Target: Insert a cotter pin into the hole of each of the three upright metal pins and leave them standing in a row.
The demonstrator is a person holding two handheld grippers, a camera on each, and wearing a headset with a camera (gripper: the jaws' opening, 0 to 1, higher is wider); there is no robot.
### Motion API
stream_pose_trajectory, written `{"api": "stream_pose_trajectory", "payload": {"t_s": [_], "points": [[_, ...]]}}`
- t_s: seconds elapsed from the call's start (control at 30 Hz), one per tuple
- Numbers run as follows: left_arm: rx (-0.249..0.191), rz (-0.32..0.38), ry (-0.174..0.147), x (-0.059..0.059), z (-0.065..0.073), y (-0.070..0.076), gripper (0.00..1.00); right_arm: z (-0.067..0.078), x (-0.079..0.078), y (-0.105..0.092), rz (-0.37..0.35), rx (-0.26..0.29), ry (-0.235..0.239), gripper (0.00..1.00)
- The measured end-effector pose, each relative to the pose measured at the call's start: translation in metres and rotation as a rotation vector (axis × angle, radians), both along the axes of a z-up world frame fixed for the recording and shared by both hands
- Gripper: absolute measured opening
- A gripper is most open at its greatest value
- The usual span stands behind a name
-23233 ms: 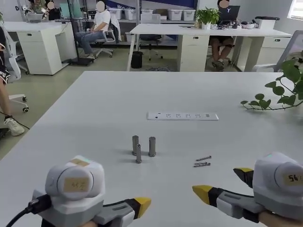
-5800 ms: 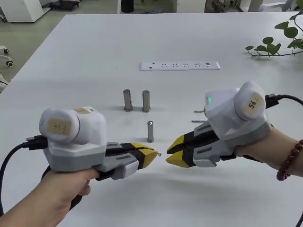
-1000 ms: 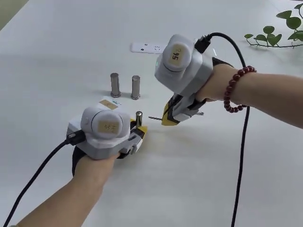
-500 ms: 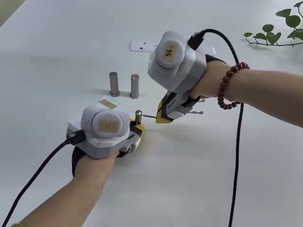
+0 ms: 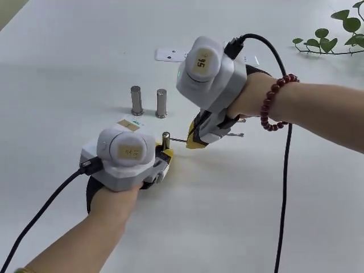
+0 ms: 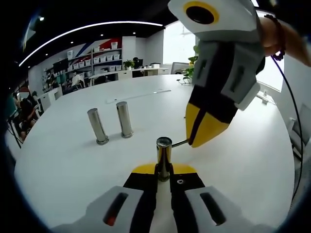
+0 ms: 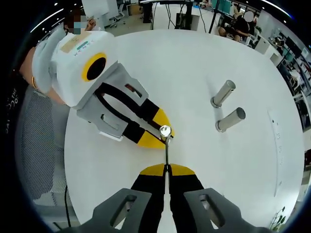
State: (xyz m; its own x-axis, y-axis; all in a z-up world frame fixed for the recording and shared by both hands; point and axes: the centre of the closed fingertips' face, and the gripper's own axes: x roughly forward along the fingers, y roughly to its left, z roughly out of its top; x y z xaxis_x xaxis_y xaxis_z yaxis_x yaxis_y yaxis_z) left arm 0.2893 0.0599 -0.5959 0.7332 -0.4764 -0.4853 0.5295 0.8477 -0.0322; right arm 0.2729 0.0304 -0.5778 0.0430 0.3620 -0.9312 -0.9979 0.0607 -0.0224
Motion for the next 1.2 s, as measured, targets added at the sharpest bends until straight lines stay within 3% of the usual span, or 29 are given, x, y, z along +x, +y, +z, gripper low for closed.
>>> {"api": "stream_pose_trajectory", "payload": {"t_s": [1.2], "points": [[-0.001,0.012,-0.003,0.000,-0.002,0.001,0.07,0.011,-0.002,0.020,0.027,0.042,-0.021,0.00]]}}
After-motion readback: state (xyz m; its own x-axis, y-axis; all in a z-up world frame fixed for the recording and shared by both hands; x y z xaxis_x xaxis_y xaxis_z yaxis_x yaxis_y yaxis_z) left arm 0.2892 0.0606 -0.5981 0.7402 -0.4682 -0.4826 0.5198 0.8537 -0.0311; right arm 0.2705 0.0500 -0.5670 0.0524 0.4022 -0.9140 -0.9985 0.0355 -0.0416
